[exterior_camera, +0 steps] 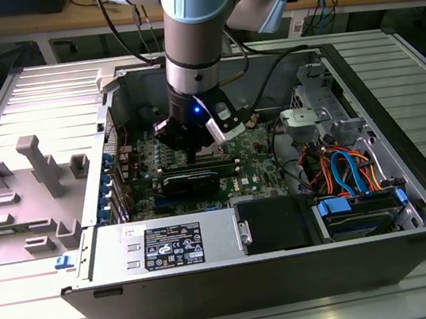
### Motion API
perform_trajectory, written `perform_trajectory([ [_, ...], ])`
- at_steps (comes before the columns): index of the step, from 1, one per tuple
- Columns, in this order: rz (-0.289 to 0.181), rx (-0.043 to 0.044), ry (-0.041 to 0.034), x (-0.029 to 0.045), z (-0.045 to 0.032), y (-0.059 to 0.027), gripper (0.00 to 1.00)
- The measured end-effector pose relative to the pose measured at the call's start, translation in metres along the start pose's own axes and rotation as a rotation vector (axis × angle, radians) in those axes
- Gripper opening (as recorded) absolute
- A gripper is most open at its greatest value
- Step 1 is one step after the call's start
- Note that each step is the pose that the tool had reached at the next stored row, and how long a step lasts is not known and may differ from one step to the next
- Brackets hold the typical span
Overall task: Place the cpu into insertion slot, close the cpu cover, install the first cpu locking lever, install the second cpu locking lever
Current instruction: 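Install the second cpu locking lever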
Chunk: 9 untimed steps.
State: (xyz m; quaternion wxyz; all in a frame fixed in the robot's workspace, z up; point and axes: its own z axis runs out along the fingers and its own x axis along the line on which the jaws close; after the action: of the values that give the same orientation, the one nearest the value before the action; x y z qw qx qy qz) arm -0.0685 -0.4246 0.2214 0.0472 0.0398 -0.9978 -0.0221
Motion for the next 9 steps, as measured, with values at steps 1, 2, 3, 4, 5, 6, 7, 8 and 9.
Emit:
perform_trajectory([
  [1,-0.001,-0.0032,-0.0003,0.0006,0.0002,0.0,0.11],
  [2,-0.001,-0.0061,-0.0005,0.0025,0.0007,0.0002,0.11],
  [3,-0.002,-0.0093,-0.0007,0.0039,0.0013,0.0002,0.11],
  [4,-0.003,-0.0134,-0.001,0.0048,0.0021,0.0002,0.11],
  [5,-0.004,-0.0199,-0.0015,0.0063,0.0031,0.0001,0.11],
  [6,-0.005,-0.0271,-0.0021,0.0085,0.0044,0.0,0.11],
  [7,-0.005,-0.0306,-0.0023,0.0102,0.0053,0.0001,0.11],
  [8,-0.005,-0.0338,-0.0026,0.0116,0.0062,0.0001,0.11],
  [9,-0.006,-0.0368,-0.0029,0.0124,0.0069,0.0,0.11],
])
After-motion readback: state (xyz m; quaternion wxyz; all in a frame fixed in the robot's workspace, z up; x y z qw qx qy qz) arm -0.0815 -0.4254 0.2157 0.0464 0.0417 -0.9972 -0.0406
